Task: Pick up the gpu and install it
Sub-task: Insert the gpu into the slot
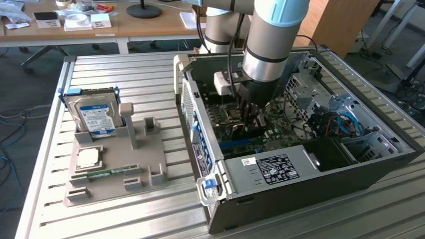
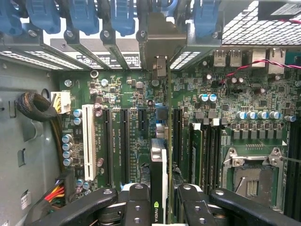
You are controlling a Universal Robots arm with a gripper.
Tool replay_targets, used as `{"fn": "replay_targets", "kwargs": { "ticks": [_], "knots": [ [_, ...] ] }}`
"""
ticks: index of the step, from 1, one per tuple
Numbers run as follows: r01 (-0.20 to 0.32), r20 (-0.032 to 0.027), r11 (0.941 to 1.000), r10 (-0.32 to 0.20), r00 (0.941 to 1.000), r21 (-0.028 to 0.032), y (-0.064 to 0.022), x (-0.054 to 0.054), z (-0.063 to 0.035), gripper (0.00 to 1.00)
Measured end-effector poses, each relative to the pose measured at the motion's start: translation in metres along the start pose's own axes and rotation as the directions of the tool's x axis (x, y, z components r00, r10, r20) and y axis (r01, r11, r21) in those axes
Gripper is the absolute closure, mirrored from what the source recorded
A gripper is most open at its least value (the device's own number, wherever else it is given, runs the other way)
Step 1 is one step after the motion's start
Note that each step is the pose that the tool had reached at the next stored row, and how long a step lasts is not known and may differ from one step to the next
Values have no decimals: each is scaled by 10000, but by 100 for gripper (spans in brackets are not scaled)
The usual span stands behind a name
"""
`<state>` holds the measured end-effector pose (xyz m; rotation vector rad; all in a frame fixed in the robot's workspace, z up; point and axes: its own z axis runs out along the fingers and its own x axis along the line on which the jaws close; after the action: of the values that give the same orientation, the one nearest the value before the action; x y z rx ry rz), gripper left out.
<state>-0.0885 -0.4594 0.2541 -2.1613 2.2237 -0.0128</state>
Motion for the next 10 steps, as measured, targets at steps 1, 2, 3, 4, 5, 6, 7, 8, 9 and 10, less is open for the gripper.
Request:
{"fn": "replay_targets", "kwargs": {
  "ticks": [1,2,3,4,5,6,7,8,9,10],
  "knots": [
    [-8,0,10000,8,10000,1,1,0,3,73],
    [-13,-1,10000,13,10000,1,2,0,6,73],
    [-20,-2,10000,20,10000,2,5,0,8,73],
    [-24,-3,10000,24,10000,2,7,1,9,73],
    [-25,-4,10000,25,10000,1,8,1,9,73],
    [-25,-4,10000,25,10000,1,8,1,9,73],
    [-26,-3,10000,26,10000,1,8,1,9,73],
    [-26,-2,10000,26,10000,1,8,1,9,73],
    [-27,-3,10000,27,10000,1,8,1,9,73],
    [-27,-2,10000,27,10000,1,9,1,10,73]
  ]
}}
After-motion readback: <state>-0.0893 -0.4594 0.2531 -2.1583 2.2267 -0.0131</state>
